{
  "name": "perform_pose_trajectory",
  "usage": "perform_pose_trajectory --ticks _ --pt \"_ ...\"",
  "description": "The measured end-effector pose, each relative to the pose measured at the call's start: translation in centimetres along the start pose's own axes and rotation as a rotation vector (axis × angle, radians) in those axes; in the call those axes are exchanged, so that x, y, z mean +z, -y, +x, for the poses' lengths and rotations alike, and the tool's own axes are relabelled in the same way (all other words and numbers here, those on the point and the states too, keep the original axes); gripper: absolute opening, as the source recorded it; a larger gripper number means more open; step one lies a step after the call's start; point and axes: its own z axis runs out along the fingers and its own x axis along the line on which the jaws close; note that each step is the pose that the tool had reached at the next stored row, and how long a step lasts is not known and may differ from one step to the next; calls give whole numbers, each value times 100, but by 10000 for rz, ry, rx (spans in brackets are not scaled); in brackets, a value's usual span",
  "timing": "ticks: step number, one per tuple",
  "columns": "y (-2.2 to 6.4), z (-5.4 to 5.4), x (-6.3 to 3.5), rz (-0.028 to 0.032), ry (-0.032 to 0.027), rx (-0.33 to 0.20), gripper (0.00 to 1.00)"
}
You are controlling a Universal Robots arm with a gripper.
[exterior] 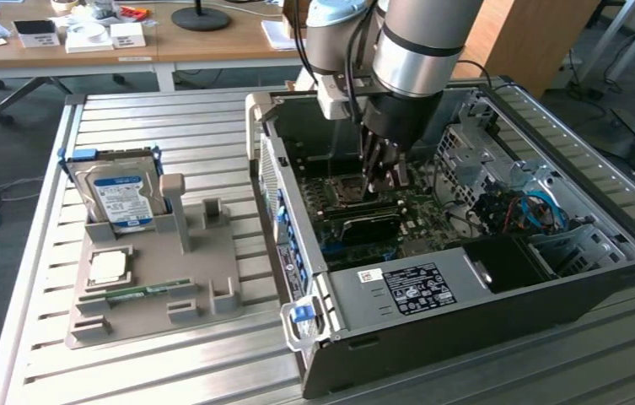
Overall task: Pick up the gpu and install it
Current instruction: 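Press down on the gpu until it lock into place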
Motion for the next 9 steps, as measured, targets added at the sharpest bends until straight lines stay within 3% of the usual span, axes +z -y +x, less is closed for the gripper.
perform_pose_trajectory --ticks 9 --pt "0 1 20 0 0 0 11"
